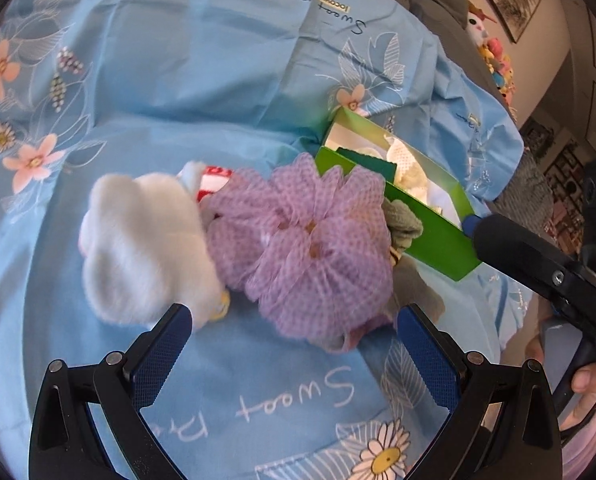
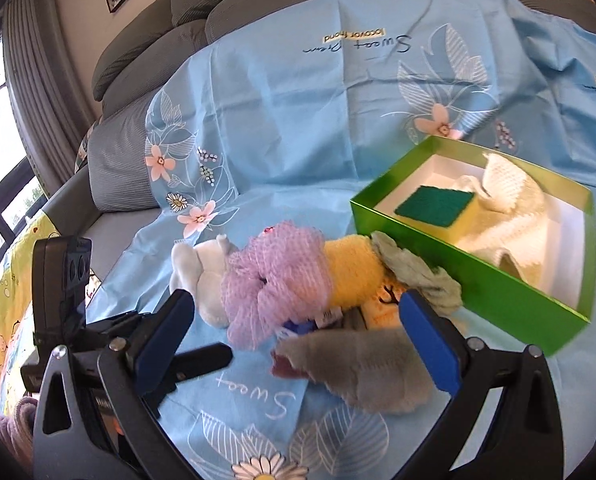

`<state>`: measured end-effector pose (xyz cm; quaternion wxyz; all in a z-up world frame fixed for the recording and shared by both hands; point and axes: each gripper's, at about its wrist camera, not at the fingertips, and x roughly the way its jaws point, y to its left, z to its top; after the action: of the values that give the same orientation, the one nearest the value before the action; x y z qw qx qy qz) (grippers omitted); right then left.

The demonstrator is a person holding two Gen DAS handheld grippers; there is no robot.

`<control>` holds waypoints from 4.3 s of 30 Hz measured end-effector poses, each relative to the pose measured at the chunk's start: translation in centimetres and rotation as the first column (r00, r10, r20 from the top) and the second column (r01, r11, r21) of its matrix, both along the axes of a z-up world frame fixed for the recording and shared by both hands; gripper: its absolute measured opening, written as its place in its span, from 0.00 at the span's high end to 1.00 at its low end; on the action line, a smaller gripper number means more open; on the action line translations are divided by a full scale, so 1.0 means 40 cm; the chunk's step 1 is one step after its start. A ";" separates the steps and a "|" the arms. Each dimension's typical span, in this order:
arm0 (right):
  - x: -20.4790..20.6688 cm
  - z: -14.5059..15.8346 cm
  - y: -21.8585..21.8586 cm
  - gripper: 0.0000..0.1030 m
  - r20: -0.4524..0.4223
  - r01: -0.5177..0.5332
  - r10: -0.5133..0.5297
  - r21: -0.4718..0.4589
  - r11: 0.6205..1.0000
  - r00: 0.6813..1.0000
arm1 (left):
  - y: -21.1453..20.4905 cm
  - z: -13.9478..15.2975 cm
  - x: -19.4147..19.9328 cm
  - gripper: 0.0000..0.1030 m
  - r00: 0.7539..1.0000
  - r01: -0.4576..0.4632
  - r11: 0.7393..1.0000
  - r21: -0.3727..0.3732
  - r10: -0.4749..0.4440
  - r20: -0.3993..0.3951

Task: Organize soft objects
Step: 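Grasp the purple mesh bath puff with the right gripper, then carry the purple puff into the green box and open the right gripper, then move the left gripper from the green box toward the white plush elephant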

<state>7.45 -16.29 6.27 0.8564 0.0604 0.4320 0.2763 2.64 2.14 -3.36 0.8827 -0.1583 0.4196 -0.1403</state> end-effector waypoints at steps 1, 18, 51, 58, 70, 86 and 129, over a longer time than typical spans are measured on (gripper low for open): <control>0.013 -0.004 0.009 0.01 -0.006 -0.006 0.006 0.001 1.000 1.000 | -0.001 -0.001 0.006 0.01 1.000 0.007 1.000 0.000 -0.007 0.006; 0.128 -0.074 0.100 0.35 -0.097 -0.123 0.122 -0.011 0.992 0.988 | -0.005 -0.027 0.082 0.39 0.999 0.052 0.996 -0.071 -0.051 0.017; 0.065 0.130 -0.015 0.88 0.163 -0.010 0.016 -0.038 0.999 0.987 | -0.114 0.227 0.101 0.83 0.967 0.152 0.988 0.032 -0.156 0.203; 0.097 0.146 -0.114 0.88 0.204 0.083 -0.070 -0.059 0.995 0.977 | -0.230 0.256 0.184 0.83 0.953 0.216 0.974 0.065 -0.225 0.204; 0.245 0.065 -0.293 0.87 0.130 0.248 -0.235 -0.093 0.964 0.963 | -0.391 0.195 0.405 0.83 0.962 0.262 0.963 0.066 -0.266 0.061; 0.340 -0.144 -0.350 0.51 -0.061 0.334 -0.354 -0.221 0.917 0.933 | -0.442 0.033 0.497 0.51 0.970 0.237 0.941 0.240 -0.217 -0.110; -0.027 0.107 -0.299 0.01 0.200 0.435 -0.388 -0.326 0.839 0.900 | -0.299 0.254 0.155 0.00 0.987 0.025 0.942 0.334 -0.076 0.140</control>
<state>6.37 -28.25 10.56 0.9173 -0.0251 0.3974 0.0044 8.83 -9.81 6.81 0.9220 0.0143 0.3734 -0.1019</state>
